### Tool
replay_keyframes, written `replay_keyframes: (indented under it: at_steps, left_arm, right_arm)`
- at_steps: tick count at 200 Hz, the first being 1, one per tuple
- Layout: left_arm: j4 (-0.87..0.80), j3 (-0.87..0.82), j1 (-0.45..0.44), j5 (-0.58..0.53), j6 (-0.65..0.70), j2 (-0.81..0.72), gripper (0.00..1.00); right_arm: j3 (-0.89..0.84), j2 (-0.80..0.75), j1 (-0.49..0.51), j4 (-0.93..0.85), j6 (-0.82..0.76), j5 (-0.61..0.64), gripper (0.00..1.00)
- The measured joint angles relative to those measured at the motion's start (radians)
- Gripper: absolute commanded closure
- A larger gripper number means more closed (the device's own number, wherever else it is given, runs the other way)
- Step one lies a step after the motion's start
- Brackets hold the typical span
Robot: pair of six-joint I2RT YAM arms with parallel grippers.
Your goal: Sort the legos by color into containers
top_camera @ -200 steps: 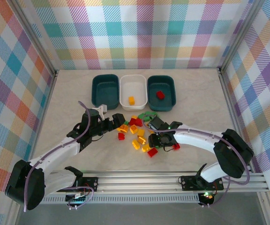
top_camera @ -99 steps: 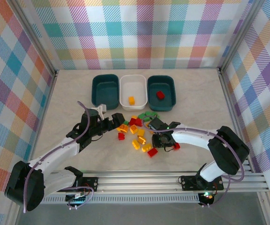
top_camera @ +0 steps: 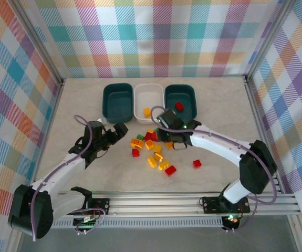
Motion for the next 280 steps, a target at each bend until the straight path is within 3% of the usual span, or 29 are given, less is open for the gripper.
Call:
replay_keyframes:
  at_steps: [50, 110, 155, 199, 280]
  left_arm:
    - [-0.013, -0.039, 0.154, 0.061, -0.078, -0.010, 0.00]
    - [-0.037, -0.054, 0.176, 0.147, -0.077, -0.008, 0.00]
    - [-0.037, -0.054, 0.178, 0.180, -0.069, -0.008, 0.00]
    - [-0.037, -0.055, 0.179, 0.185, -0.069, -0.011, 0.00]
    - [-0.079, -0.055, 0.179, 0.185, -0.069, -0.085, 0.00]
  right_arm:
    - [0.337, 0.327, 0.000, 0.172, -0.150, -0.113, 0.64]
    - [0.698, 0.666, -0.001, 0.197, -0.287, -0.150, 0.64]
    - [0.886, 0.787, -0.006, 0.117, -0.313, -0.152, 0.62]
    - [1.093, 0.908, -0.013, 0.009, -0.328, -0.153, 0.51]
    - [1.131, 0.924, -0.014, -0.061, -0.335, -0.159, 0.44]
